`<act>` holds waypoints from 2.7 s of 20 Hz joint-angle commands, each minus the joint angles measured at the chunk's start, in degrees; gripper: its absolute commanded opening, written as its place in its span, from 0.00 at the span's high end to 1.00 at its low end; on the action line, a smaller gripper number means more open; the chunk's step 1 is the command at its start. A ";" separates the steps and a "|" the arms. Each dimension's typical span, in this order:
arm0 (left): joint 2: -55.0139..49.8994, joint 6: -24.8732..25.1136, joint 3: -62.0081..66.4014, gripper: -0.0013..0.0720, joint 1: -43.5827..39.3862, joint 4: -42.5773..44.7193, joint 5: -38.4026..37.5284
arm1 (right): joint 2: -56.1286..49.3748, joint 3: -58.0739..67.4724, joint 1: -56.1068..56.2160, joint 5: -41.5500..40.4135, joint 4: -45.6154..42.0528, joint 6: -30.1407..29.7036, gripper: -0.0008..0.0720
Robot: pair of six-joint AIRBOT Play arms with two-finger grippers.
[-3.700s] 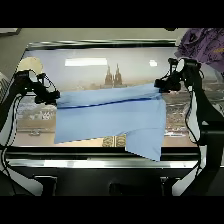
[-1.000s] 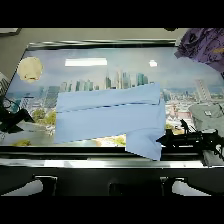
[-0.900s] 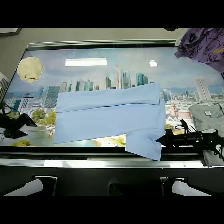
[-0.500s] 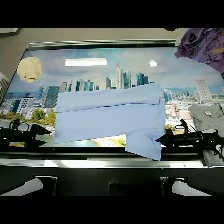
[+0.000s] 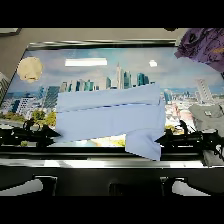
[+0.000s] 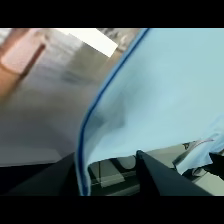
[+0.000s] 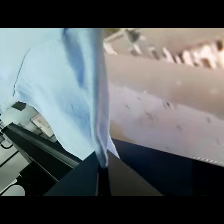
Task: Fold the clothes and pants, and hang the long-sleeved shirts on hangers.
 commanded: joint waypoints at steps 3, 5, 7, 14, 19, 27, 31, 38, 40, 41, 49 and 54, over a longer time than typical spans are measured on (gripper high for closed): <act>-1.05 0.28 -0.04 0.96 -0.90 0.46 1.05 | 2.49 0.04 -0.04 0.20 -0.02 1.07 0.94; 0.15 0.81 0.31 0.96 -0.90 0.33 -0.79 | 5.25 0.04 -0.04 0.17 -0.13 1.49 0.94; 4.15 -2.10 1.22 0.96 -0.81 2.60 -2.69 | 9.29 0.04 -0.04 2.10 -0.87 2.60 0.95; 30.10 -18.40 1.73 0.96 -0.96 12.98 -4.92 | 33.46 1.51 0.46 9.07 -2.10 12.15 0.95; 31.23 -14.84 1.75 0.96 -1.77 4.39 6.93 | 27.19 16.44 15.13 -0.37 -9.97 13.97 0.95; 15.21 -9.84 8.09 0.96 -14.19 3.96 32.15 | -1.77 42.80 22.86 -7.93 -15.76 13.92 0.95; 2.89 -7.50 18.40 0.96 -17.42 4.04 33.16 | -11.63 51.34 22.86 -9.11 -15.63 13.90 0.95; -12.94 -7.34 31.30 0.96 -19.56 4.00 33.11 | -21.59 54.07 22.86 -12.68 -14.67 13.75 0.94; -14.91 -7.34 32.11 0.95 -20.15 3.67 33.11 | -23.28 54.07 22.86 -13.70 -12.66 13.64 0.94; -15.52 -7.34 32.20 0.89 -20.46 3.63 33.11 | -23.78 54.07 22.86 -14.23 -11.89 13.68 0.94; -13.14 -9.99 38.07 0.00 -16.65 5.66 22.29 | -19.85 59.49 21.29 -9.20 -15.98 23.10 0.29; -5.75 -14.05 43.34 0.00 -12.72 16.96 15.41 | -24.90 63.10 9.73 -1.33 -2.75 17.38 0.06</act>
